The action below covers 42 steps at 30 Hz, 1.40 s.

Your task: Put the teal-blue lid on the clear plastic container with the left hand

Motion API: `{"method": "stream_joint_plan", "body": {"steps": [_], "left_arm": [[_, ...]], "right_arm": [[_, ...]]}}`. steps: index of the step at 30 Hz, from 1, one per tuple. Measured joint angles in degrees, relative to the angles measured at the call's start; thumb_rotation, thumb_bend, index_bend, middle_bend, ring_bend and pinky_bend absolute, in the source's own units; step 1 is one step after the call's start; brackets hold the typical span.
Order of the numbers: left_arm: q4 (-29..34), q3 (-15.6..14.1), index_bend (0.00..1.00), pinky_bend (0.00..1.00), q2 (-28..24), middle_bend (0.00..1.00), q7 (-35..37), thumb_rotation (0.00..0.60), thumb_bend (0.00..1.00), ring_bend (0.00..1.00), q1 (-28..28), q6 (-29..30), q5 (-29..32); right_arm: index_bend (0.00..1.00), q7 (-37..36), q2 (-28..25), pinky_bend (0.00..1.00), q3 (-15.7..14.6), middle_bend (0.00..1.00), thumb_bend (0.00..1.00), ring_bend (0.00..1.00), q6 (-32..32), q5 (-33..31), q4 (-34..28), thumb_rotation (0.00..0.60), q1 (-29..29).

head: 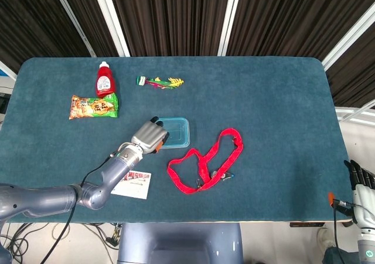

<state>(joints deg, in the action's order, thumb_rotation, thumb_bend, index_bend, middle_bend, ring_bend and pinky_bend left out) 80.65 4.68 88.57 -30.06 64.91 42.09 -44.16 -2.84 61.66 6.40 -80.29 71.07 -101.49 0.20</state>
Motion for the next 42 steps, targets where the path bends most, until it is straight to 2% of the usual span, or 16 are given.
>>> {"method": "stream_joint_plan", "body": {"steps": [42], "left_arm": [[0.9, -0.4, 0.61, 0.13, 0.4, 0.52, -0.5, 0.600, 0.58, 0.20, 0.0, 1.3, -0.7]], "right_arm": [[0.06, 0.5, 0.0, 0.00, 0.2, 0.04, 0.39, 0.02, 0.2, -1.0, -0.5, 0.600, 0.0]]}}
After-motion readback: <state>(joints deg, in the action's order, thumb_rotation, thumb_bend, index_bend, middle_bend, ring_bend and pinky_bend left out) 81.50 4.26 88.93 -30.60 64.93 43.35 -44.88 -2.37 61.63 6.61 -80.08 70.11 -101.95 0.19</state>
